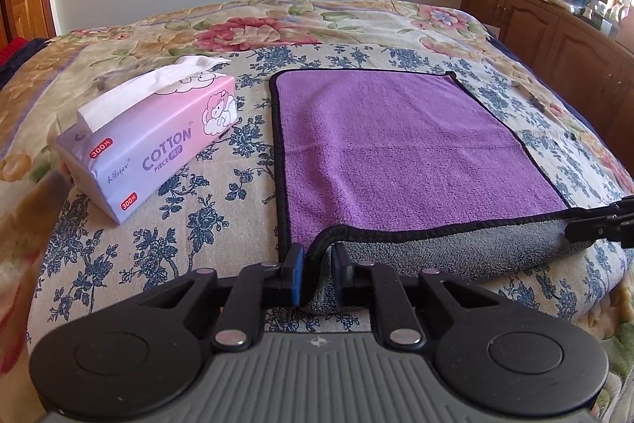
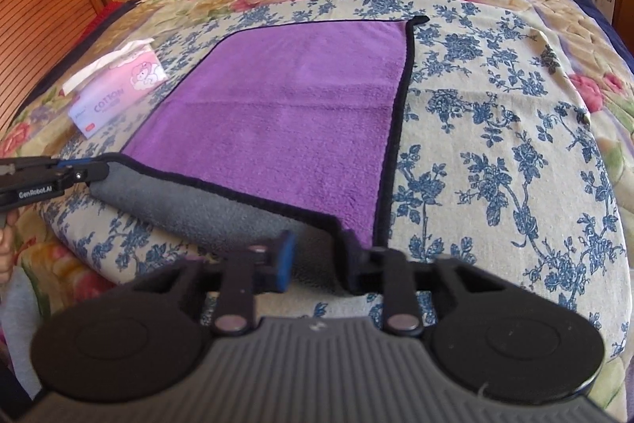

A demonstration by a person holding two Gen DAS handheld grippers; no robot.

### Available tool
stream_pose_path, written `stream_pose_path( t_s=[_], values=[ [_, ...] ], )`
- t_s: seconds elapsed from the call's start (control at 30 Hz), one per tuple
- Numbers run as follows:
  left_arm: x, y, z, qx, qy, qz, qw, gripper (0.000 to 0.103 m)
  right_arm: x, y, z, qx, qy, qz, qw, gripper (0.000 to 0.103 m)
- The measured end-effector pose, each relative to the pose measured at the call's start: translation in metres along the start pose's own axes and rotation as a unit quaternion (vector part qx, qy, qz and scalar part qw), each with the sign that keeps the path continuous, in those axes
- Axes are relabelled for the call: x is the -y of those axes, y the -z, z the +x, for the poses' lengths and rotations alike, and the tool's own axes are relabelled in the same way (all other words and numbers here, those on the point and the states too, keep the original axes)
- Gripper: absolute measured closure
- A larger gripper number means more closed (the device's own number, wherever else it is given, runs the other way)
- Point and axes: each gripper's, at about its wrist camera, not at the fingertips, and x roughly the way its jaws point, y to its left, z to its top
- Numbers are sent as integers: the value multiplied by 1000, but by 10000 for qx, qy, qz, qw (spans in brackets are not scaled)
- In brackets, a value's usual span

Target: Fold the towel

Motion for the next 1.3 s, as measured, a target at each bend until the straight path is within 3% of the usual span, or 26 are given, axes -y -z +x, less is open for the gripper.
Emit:
stream_pose_path(
  t_s=[0.1, 0.17, 0.33, 1.3],
  values=[
    [1, 0, -1, 15, -2, 12, 10000, 92, -1, 0, 0, -2, 22, -28, 10000, 83],
    [2, 0, -2, 57, -18, 30, 10000, 94, -2, 0, 0, 16, 55, -83, 9999, 93],
    [5, 0, -5, 150, 12, 69, 9999, 97, -1, -1, -3, 98, 103, -111, 9998, 99],
    [6, -16, -28, 808, 65, -93, 9967, 97, 0, -23, -24, 1026, -22, -143, 9946, 99]
  ],
)
